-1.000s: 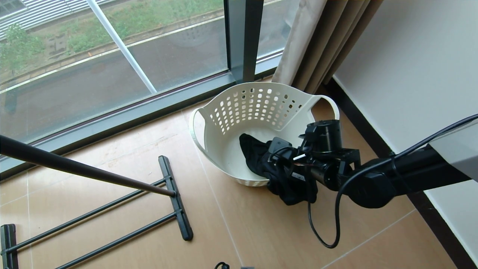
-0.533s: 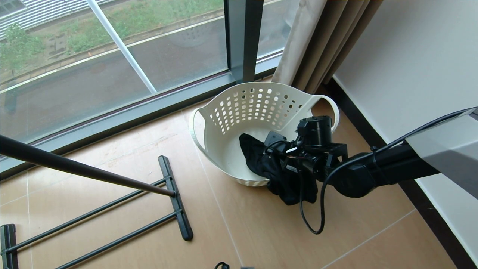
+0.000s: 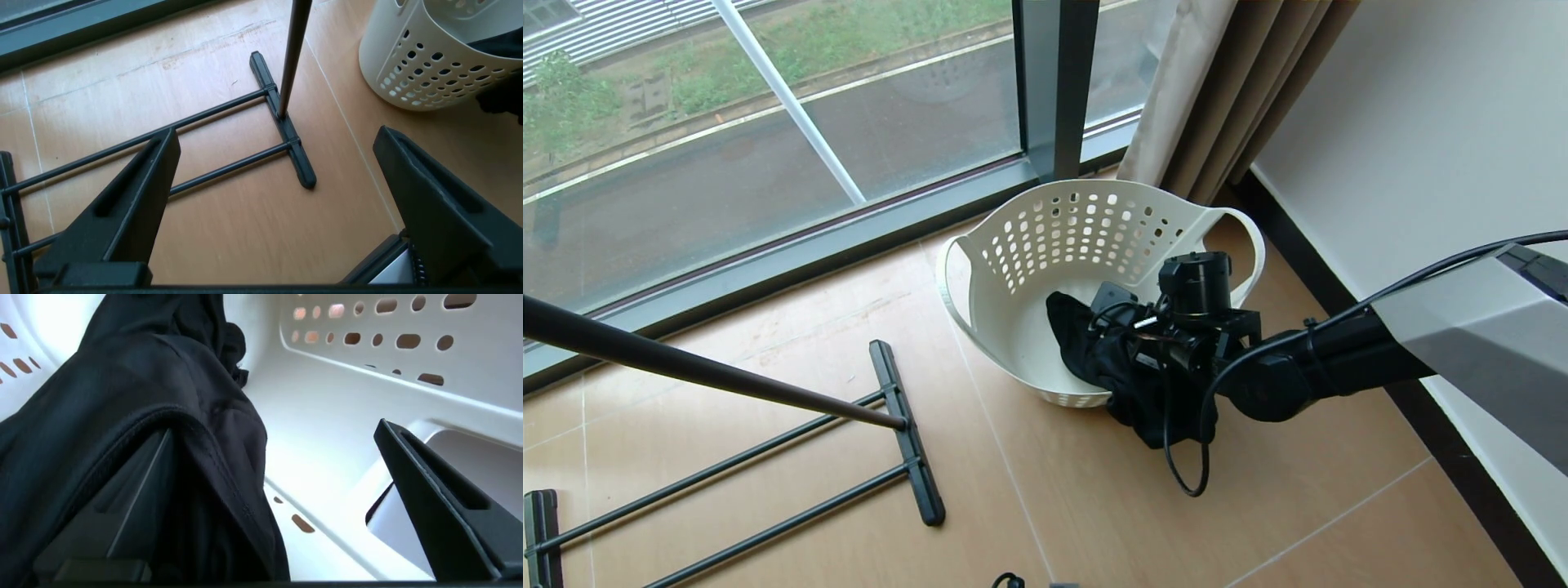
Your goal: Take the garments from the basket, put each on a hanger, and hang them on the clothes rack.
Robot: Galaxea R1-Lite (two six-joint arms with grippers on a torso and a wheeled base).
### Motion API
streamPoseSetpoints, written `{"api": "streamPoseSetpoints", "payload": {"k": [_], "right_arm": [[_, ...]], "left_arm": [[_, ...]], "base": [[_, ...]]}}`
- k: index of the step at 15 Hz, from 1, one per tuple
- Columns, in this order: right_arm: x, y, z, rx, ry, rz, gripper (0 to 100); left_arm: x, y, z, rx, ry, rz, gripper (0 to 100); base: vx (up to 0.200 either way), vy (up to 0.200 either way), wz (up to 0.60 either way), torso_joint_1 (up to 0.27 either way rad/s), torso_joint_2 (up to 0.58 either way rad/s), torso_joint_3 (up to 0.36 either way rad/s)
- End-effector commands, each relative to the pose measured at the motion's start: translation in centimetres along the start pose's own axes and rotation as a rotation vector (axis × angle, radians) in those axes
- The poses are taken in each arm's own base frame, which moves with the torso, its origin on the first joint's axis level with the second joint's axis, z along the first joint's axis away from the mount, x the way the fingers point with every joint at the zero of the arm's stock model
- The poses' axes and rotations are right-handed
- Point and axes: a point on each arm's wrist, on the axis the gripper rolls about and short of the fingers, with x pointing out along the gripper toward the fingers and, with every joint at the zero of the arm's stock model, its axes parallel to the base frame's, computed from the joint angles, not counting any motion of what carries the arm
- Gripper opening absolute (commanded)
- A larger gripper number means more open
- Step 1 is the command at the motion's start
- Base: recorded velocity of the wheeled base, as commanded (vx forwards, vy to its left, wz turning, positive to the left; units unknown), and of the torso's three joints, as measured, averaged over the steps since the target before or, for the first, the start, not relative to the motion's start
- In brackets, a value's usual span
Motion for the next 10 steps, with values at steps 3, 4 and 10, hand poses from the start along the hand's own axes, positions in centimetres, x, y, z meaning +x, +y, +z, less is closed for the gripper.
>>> {"api": "streamPoseSetpoints", "payload": {"k": [3, 4, 10], "right_arm": [[0.1, 0.0, 0.1, 0.004, 0.000, -0.005, 0], [-0.5, -0.4, 0.2, 0.016, -0.009, -0.011, 0], [-13.0, -6.6, 1.5, 0.212, -0.181, -0.086, 0]], "left_arm": [[0.0, 0.0, 0.0, 0.000, 0.001, 0.000, 100], [0.0, 0.0, 0.0, 0.000, 0.001, 0.000, 100], [0.0, 0.0, 0.0, -0.005, 0.000, -0.006, 100]], "base": [[0.000, 0.000, 0.00, 0.000, 0.00, 0.000], [0.000, 0.000, 0.00, 0.000, 0.00, 0.000], [0.000, 0.000, 0.00, 0.000, 0.00, 0.000]]}}
